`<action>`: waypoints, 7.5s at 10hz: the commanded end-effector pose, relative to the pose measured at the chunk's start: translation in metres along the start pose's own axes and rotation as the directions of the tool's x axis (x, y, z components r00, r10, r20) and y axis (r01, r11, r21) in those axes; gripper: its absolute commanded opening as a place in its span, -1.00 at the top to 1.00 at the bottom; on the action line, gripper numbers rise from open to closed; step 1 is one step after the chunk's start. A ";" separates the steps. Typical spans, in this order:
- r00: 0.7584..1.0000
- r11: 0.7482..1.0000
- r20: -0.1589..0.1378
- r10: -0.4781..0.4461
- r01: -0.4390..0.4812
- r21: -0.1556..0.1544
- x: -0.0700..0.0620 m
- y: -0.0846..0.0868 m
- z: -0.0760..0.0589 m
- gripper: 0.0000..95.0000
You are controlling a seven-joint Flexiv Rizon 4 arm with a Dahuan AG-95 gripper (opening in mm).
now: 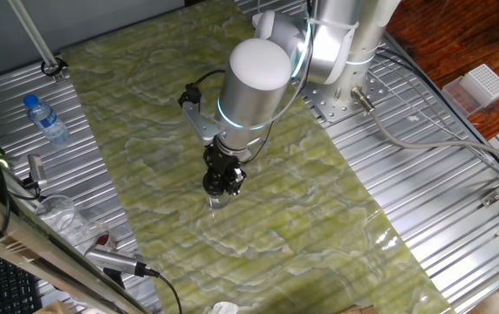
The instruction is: Screw the lid onto the jar
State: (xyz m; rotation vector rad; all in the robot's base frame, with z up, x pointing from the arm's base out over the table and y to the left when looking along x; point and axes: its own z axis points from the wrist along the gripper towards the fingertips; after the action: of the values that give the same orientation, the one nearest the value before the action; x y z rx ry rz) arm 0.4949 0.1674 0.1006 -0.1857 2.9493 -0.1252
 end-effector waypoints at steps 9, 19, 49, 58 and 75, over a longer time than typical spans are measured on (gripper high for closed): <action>0.986 0.986 0.002 0.169 -0.169 -0.002 0.000 0.000 0.001 0.20; 0.930 0.930 -0.013 0.368 -0.368 -0.006 -0.002 -0.001 0.000 0.20; 0.999 0.999 0.019 -0.050 0.050 -0.001 -0.007 -0.003 -0.005 -0.60; 0.997 0.998 0.061 -0.048 0.050 -0.031 -0.007 -0.007 -0.001 -0.60; 0.994 0.995 0.111 0.002 0.008 -0.094 -0.013 -0.006 0.003 -0.60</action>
State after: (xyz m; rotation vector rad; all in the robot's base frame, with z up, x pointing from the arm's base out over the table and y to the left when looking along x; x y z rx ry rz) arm 0.5081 0.1636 0.1004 -0.2035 2.8488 0.0274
